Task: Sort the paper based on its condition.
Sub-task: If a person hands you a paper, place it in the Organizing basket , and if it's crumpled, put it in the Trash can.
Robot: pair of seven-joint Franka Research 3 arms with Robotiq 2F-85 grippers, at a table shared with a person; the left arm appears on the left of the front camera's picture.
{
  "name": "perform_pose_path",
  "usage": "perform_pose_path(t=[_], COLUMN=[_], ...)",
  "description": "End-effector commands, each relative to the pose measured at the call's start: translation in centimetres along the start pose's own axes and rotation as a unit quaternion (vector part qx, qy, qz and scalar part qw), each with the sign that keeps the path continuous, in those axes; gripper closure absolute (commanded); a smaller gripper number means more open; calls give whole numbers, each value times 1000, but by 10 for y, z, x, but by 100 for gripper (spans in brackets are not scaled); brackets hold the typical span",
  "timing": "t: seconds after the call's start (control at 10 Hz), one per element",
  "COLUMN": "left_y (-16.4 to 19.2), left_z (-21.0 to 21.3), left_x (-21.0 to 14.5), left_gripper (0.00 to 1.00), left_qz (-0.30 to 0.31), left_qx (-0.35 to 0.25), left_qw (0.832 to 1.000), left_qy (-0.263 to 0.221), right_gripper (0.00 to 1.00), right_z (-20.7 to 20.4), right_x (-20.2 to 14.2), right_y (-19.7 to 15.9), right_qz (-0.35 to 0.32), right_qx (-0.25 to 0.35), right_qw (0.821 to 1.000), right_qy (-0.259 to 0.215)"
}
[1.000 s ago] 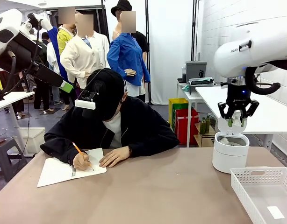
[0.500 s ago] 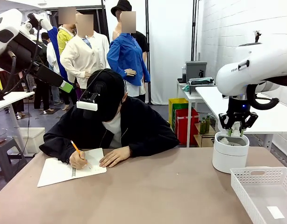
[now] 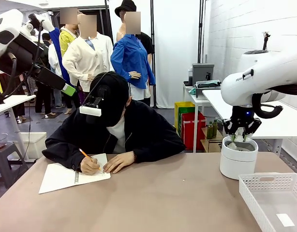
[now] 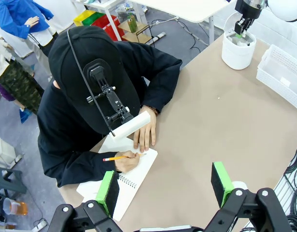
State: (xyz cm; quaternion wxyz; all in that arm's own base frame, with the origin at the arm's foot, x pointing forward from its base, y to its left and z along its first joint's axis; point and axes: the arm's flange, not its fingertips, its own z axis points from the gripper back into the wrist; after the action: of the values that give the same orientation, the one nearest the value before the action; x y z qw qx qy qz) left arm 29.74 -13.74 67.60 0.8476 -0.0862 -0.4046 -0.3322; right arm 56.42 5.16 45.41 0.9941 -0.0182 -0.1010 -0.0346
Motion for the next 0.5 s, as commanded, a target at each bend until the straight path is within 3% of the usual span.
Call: perform_pose_path(t=[0.0, 0.3, 0.4], left_y=[1, 1, 1], left_z=[0, 0, 0], left_x=[-1, -1, -1], left_gripper=[0, 0, 0], left_qz=[1, 1, 1], left_qx=[-2, -2, -2], left_qw=[1000, 1000, 1000], left_qy=[-3, -3, -3], right_gripper=[58, 58, 39], right_z=[2, 2, 0], right_x=[0, 0, 0], right_y=[-2, -2, -2], right_qz=[-2, -2, -1], right_qx=[-2, -2, -1], right_qw=[1000, 1000, 1000], right_qy=[4, 4, 2])
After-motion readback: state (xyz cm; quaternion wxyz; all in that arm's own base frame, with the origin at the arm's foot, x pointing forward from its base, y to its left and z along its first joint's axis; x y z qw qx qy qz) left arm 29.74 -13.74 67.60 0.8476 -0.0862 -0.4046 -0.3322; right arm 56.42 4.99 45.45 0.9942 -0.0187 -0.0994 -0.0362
